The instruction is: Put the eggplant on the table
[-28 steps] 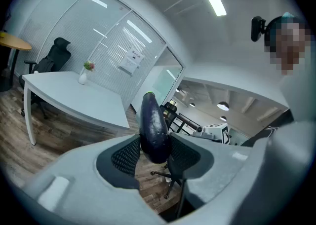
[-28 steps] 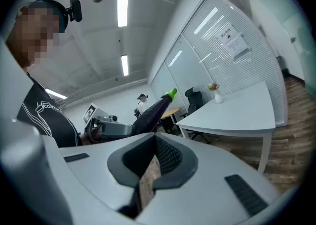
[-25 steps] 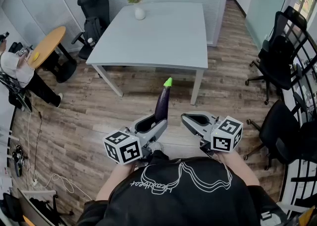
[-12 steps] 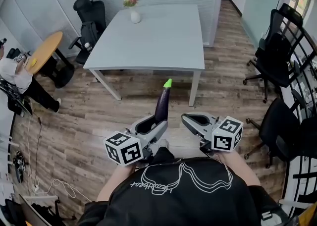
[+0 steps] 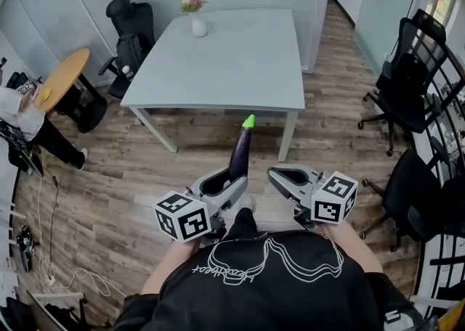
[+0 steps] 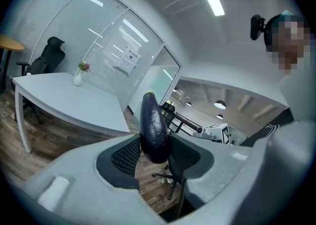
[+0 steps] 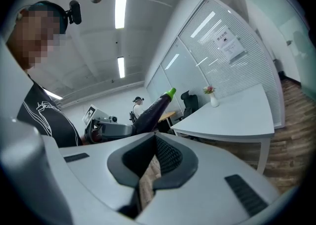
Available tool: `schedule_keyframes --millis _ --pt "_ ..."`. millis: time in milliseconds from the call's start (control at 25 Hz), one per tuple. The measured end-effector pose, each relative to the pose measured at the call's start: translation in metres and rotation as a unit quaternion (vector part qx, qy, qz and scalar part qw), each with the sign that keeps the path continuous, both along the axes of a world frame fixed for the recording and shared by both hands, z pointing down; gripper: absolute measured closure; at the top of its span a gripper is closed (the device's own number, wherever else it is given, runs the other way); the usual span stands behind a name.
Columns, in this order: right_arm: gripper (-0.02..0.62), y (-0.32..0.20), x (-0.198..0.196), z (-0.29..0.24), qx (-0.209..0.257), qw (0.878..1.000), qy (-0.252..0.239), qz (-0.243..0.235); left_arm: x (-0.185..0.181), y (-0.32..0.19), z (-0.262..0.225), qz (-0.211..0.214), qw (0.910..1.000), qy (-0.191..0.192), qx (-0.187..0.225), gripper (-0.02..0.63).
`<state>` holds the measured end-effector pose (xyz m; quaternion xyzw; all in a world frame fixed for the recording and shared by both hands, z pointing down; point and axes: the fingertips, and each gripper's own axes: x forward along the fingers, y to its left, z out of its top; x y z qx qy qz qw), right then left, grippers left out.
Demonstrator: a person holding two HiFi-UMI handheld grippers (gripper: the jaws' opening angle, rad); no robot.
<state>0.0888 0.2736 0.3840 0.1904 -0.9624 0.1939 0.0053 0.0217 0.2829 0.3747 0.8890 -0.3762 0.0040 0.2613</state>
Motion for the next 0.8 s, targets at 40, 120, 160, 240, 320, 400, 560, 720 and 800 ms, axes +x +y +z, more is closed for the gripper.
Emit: schedule_keyframes --millis 40,120,160,240,320,400,560,720,800 --pt "0.586 -0.007 -0.003 0.001 -0.002 1.000 0.000 0.000 -0.004 -0.007 0.001 -0.001 1.0000 0.001 -0.001 0.407" --pt "0.586 -0.023 -0.011 0.002 -0.008 1.000 0.001 -0.001 -0.012 -0.023 0.002 -0.002 1.0000 0.003 -0.004 0.408" --pt "0.586 -0.032 -0.015 0.003 -0.011 1.000 0.002 -0.003 -0.016 -0.031 0.003 -0.002 1.0000 0.004 -0.006 0.407" --pt "0.586 -0.051 -0.025 0.005 -0.017 1.000 0.001 -0.005 -0.024 -0.051 0.006 -0.002 0.9999 0.005 -0.012 0.407" --pt "0.586 -0.073 -0.034 0.007 -0.026 1.000 -0.001 -0.006 -0.033 -0.073 0.008 -0.002 0.9998 0.007 -0.020 0.407" --pt "0.586 -0.096 -0.043 0.009 -0.036 0.999 0.000 -0.003 -0.042 -0.096 0.010 0.000 0.9996 0.007 -0.027 0.407" --pt "0.586 -0.145 -0.059 0.016 -0.055 0.998 0.001 0.008 -0.061 -0.145 0.014 0.003 0.9990 0.008 -0.043 0.407" --pt "0.586 -0.194 -0.069 0.022 -0.078 0.997 -0.002 0.025 -0.074 -0.194 0.018 0.011 0.9983 0.013 -0.055 0.407" --pt "0.586 -0.215 -0.075 0.027 -0.086 0.996 -0.002 0.032 -0.081 -0.217 0.024 0.013 0.9980 0.009 -0.061 0.408"
